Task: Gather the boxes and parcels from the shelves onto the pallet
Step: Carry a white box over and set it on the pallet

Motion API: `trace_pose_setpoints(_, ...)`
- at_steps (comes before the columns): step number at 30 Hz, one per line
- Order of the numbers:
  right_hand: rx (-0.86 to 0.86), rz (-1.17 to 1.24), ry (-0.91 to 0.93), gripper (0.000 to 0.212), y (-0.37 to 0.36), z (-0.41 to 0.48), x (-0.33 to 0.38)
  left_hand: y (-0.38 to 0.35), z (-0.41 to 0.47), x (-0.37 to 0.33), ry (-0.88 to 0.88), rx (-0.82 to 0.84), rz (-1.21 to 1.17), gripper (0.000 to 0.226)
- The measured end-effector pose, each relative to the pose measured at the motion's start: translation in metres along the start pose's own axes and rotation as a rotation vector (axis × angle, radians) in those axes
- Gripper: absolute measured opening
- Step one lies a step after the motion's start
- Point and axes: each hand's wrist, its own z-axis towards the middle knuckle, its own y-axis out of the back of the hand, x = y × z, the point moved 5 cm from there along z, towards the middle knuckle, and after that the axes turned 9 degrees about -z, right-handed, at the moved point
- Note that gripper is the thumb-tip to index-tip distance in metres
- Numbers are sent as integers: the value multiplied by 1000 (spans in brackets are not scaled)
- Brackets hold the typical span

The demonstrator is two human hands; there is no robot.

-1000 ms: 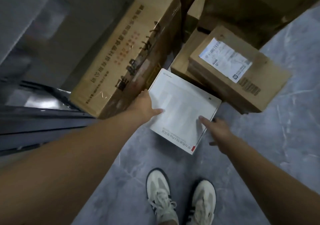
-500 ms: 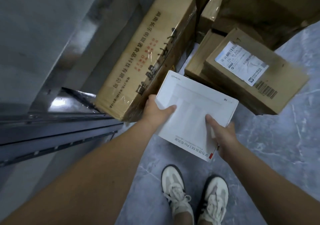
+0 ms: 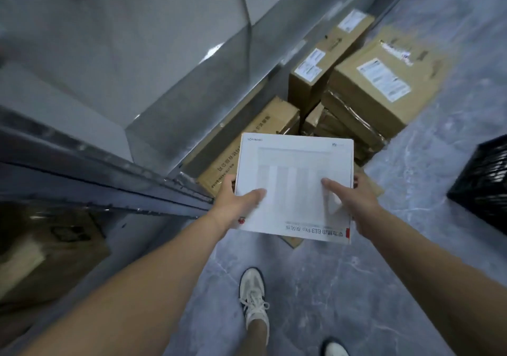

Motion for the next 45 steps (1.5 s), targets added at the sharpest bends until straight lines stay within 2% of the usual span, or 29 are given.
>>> trace_pose_setpoints(5, 83, -19, 162, 62, 57, -78, 47, 1, -113, -21, -31, -124, -255, 58)
trace_pose_setpoints(10, 192, -125, 286, 65, 104, -188, 56, 6, -248, -6, -101, -229, -443, 40)
trace_pose_setpoints(15, 295, -119, 377, 54, 110, -307, 48, 40, -377, 8, -197, -361, -531, 35)
trace_pose_setpoints(18, 389, -186, 444, 31, 86, -365, 46, 77, -430, 22, -249, -432, -545, 36)
trace_pose_setpoints(20, 431, -215, 515, 29, 55, -405, 58, 115, -465, 33, -274, -490, -571, 38)
trace_pose_setpoints(23, 520, -317, 659, 38, -13, -484, 81, 188, -524, 66, -296, -637, -674, 44)
trace_pose_setpoints(27, 711, -410, 810, 38, -126, -603, 87, 295, -610, 133, -374, -845, -846, 45)
trace_pose_setpoints(33, 1010, -559, 910, 40, -288, -790, 23, 419, -754, 263, -467, -1143, -1049, 55)
trace_pose_setpoints(37, 1184, -656, 992, 47, -380, -903, -35, 471, -835, 358, -483, -1305, -1151, 42)
trace_pose_setpoints(41, 1323, -747, 1002, 45, -446, -980, -94, 499, -893, 435, -433, -1412, -1217, 39)
trace_pose_setpoints(45, 1390, -891, 1023, 48, -502, -1023, -136, 521, -915, 480, -379, -1501, -1285, 38)
